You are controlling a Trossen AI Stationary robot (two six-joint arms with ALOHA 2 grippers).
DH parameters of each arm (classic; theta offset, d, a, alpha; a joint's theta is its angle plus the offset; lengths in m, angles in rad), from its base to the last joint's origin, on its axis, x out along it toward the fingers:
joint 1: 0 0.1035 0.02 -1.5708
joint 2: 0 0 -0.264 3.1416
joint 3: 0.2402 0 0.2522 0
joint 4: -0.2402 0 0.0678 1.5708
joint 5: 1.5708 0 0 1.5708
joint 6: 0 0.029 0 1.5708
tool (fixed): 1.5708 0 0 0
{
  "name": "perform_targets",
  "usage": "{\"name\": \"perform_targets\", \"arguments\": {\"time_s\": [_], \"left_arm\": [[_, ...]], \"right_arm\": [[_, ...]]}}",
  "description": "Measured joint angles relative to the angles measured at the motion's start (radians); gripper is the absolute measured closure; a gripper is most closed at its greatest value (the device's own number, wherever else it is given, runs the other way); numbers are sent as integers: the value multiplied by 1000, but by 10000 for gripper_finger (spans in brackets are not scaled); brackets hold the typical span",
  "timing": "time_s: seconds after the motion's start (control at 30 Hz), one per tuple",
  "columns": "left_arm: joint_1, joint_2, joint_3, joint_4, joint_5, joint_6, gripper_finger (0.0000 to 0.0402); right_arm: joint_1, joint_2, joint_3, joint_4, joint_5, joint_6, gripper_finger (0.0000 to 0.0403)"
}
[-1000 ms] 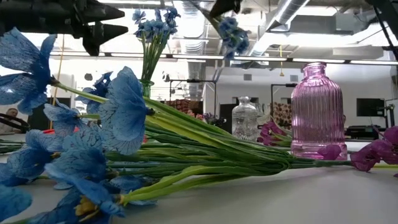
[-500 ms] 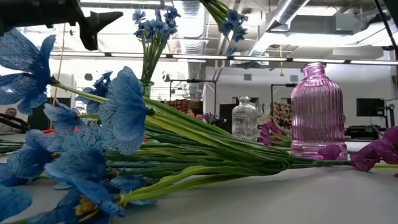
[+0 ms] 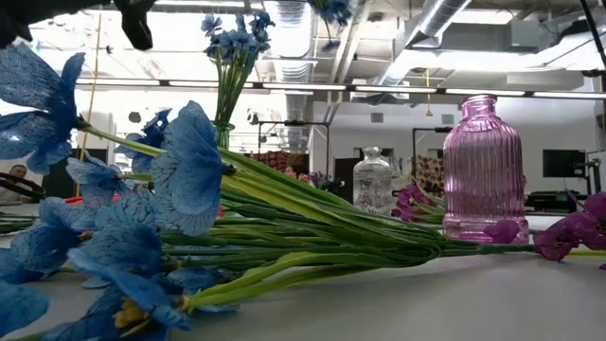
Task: Sort flowers into vase by color
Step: Put the top blue flowers into the green flower vase
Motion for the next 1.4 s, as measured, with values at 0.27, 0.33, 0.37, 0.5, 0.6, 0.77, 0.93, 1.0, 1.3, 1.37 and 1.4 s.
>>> {"name": "perform_targets", "arguments": {"time_s": [0.27,0.33,0.37,0.5,0.6,0.77,0.93,1.0,1.3,1.37,1.4], "left_arm": [[-1,86,83,-9,95,-146,189],[-1,120,104,-9,114,-177,189],[-1,138,116,-9,122,-191,189],[-1,213,165,-9,146,-229,189],[-1,272,202,-7,147,-271,189],[-1,367,261,-7,170,-371,189],[-1,467,321,-9,187,-484,189],[-1,506,348,-7,191,-522,189],[0,625,457,-3,220,-592,189],[0,640,476,-2,220,-594,189],[0,647,486,-2,220,-594,189]], "right_arm": [[110,2,-14,114,0,-178,368],[128,2,-14,125,0,-225,368],[135,1,-14,124,0,-250,369],[151,1,-14,131,0,-268,370],[158,1,-14,154,0,-270,368],[159,1,-14,157,-1,-271,369],[159,1,-14,159,-2,-271,368],[159,1,-14,159,-2,-271,367],[159,1,-14,160,-6,-270,367],[160,1,-14,159,-6,-270,366],[162,1,-14,159,-6,-270,366]]}}
